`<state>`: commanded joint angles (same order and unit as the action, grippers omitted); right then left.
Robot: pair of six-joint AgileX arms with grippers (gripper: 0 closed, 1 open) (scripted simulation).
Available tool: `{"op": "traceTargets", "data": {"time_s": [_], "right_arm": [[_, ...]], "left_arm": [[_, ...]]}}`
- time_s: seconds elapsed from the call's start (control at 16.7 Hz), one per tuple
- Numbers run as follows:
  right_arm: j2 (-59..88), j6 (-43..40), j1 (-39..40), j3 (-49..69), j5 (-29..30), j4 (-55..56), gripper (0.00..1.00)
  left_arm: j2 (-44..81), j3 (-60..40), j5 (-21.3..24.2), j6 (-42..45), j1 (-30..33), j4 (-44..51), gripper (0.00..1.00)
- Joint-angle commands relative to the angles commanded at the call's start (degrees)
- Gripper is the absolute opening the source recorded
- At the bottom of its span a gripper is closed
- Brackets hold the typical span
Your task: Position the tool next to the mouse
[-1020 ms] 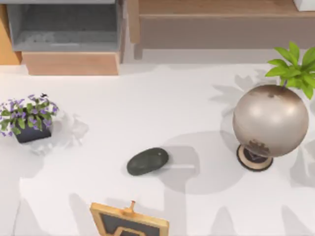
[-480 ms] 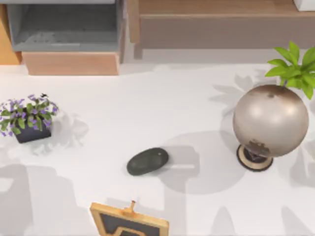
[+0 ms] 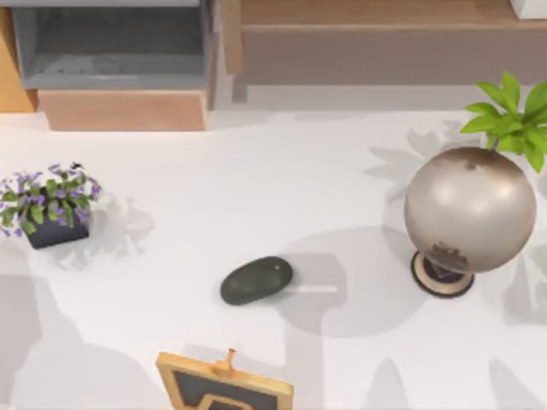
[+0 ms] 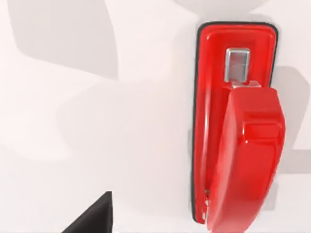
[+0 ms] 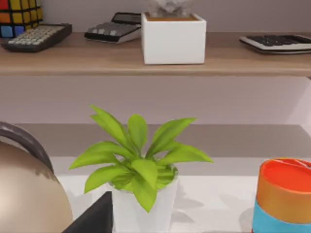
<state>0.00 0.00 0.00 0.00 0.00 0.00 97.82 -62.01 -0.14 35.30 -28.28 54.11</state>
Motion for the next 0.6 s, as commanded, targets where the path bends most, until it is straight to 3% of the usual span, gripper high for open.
{"op": "traceTargets", "data": {"time_s": [0.24, 0.6], "right_arm": [[0.0, 0.0, 0.0, 0.0, 0.0, 0.0, 1.0], [0.0, 0.0, 0.0, 0.0, 0.0, 0.0, 1.0]], "left_arm": [[0.5, 0.9, 0.0, -0.1, 0.2, -1.1, 1.0], [5.2, 6.1, 0.0, 0.2, -0.1, -11.4, 1.0]]}}
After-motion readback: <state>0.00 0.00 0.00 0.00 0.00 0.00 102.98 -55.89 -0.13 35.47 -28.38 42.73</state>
